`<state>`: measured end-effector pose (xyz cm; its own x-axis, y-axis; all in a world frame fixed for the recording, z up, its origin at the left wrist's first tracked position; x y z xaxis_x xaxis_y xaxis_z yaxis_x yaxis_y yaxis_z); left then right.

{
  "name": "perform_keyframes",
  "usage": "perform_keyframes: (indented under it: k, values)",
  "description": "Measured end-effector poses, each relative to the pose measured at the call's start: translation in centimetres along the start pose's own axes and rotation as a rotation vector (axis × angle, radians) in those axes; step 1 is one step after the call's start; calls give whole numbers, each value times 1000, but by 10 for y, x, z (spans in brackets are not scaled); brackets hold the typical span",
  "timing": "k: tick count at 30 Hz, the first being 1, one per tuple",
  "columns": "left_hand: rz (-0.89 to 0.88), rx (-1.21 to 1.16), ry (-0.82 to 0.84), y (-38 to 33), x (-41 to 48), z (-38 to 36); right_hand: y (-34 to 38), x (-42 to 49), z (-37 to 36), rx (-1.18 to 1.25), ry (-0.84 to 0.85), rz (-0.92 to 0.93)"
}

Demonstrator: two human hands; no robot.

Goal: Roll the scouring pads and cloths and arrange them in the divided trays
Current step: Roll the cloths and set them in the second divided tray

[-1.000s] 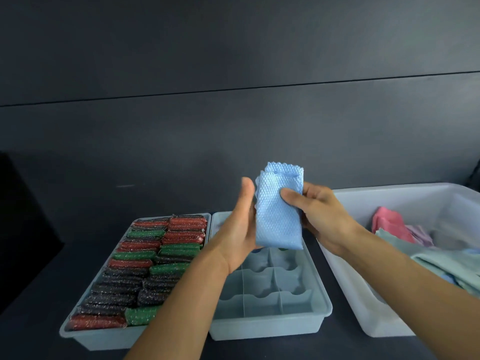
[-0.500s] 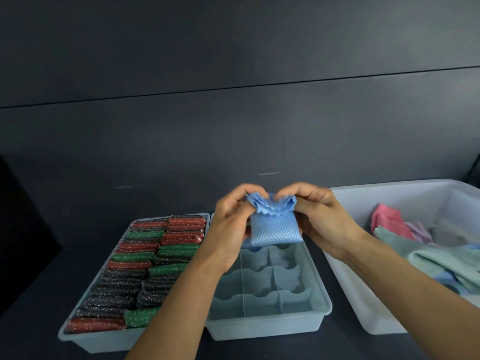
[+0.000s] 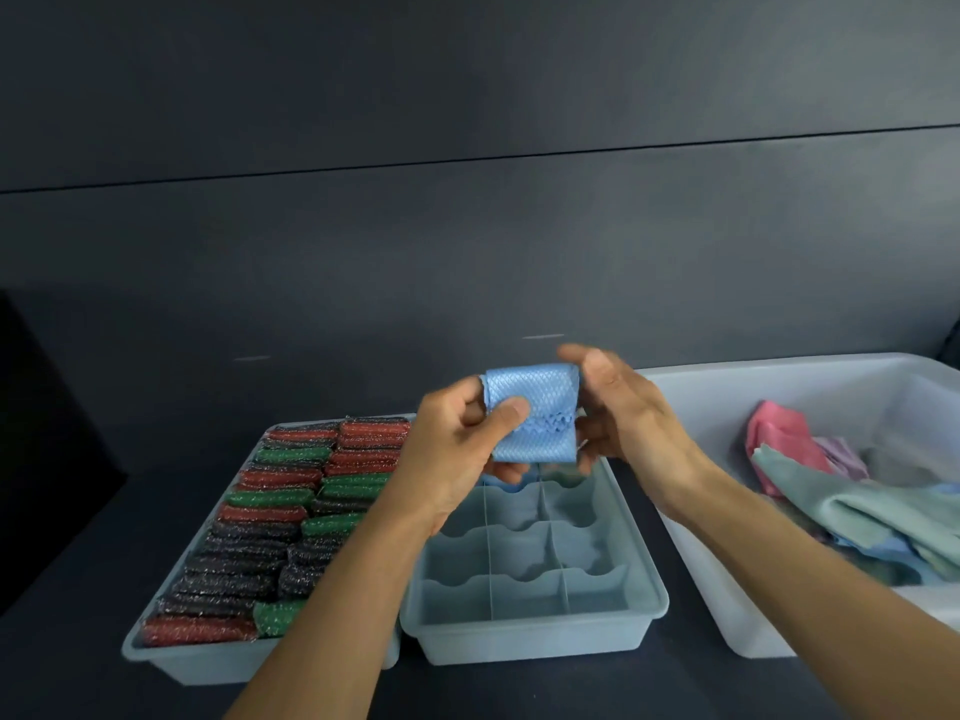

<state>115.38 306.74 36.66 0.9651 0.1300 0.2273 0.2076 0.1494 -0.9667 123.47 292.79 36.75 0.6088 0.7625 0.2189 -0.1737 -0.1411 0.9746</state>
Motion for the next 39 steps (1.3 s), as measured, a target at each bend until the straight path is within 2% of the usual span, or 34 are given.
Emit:
perform_keyframes:
  k: [3, 5, 8, 12, 14, 17, 21, 26, 28, 32, 39]
  values:
    - [-64, 43, 15, 0, -3, 4, -6, 1, -10, -3, 123, -44]
    - [-69, -65, 33, 2, -4, 9, -8, 3, -12, 171, 137, -29]
    - [-13, -252, 103, 12, -3, 17, -15, 8, -19, 374, 164, -72]
    - [122, -333, 208, 29, -1, 37, -28, 19, -27, 379, 215, -165]
    - [162, -182, 241, 37, 1, 50, -38, 25, -30, 270, 214, -220]
    - [186, 241, 287, 49, 4, 63, -55, 33, -35, -22, 141, -244]
    - [279, 470, 305, 69, 5, 71, -84, 44, -43, -252, 119, -376]
    - [215, 1152, 248, 80, 7, 69, -112, 57, -56, -473, 153, -402]
    - [183, 1321, 268, 83, 7, 66, -120, 58, -58, -559, 175, -400]
    - [181, 1261, 284, 87, 8, 72, -125, 62, -58, -825, 173, -405]
    - [137, 1028, 147, 84, 0, 85, -113, 67, -73, -1282, 257, -347]
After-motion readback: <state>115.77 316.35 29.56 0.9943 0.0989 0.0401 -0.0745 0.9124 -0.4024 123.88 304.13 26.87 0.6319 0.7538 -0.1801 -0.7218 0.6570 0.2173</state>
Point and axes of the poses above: each hand's wrist, its own x-axis towards the middle knuckle, its own z-axis out of the back of the hand, y = z × x, the point moved 5 cm from there along x, towards the middle knuckle, and after that the axes turned 12 degrees about y, right-handed, at the moved point
